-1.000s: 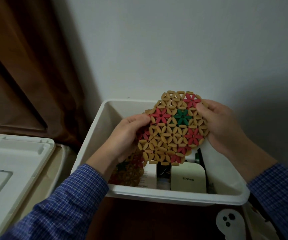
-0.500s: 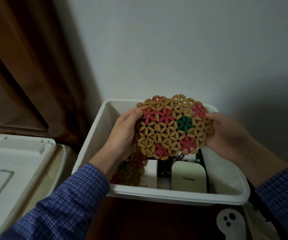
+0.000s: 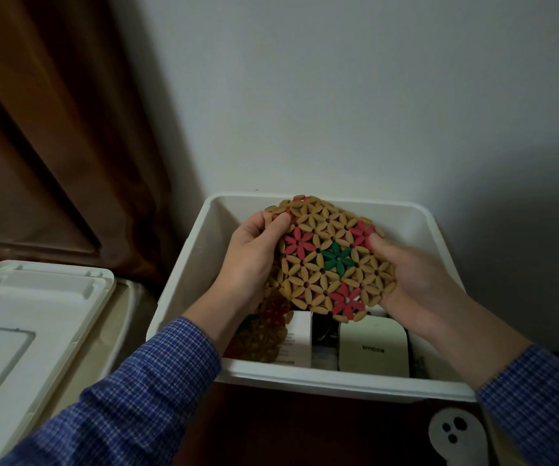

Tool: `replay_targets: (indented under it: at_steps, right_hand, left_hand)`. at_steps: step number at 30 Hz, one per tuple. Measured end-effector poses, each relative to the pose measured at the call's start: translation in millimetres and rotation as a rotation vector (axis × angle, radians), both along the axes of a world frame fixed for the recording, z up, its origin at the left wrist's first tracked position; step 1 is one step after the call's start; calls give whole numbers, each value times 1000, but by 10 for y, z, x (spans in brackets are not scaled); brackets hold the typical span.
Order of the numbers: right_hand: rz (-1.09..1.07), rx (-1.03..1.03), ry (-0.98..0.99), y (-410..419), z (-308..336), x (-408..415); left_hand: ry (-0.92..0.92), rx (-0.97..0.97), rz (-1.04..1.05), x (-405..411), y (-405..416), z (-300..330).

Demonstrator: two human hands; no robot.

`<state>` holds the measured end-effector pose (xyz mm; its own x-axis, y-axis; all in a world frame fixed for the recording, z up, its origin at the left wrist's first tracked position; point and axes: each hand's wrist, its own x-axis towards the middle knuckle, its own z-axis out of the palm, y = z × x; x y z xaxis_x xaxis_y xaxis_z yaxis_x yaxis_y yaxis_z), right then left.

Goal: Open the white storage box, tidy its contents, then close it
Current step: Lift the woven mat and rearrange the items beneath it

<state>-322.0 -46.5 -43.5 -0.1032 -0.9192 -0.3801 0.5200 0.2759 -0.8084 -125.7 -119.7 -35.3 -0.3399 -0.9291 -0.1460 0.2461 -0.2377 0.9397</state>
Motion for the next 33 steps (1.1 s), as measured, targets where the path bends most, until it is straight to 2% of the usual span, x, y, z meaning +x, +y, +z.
replay_targets:
  at_steps: [5, 9, 15, 18, 21, 24, 27, 30, 33]
  right_hand:
    - [-69, 11, -134, -41, 21, 104]
    - [-11, 14, -191, -45, 65, 158]
    - [-197, 3, 237, -56, -96, 461]
    - [-180, -28, 206, -76, -110, 453]
    - [-94, -59, 227, -84, -117, 401]
    - [-191, -153, 285, -163, -41, 352]
    - [-298, -277, 472, -291, 88, 408]
    - [-162, -370, 654, -340, 100, 578]
    - [95, -383, 600, -334, 134, 565]
  left_hand:
    - [39, 29, 28, -1, -34, -13]
    - [54, 23, 57, 11, -52, -52]
    - [-69, -55, 166, -7, -53, -104]
    - [-28, -45, 126, -2, -43, -68]
    - [72, -25, 40, 18, -27, -34]
    - [212, 53, -63, 46, -12, -1]
    - [353, 146, -78, 73, -29, -6]
    - [428, 230, -67, 101, -61, -6]
    - [416, 283, -6, 173, -121, -44]
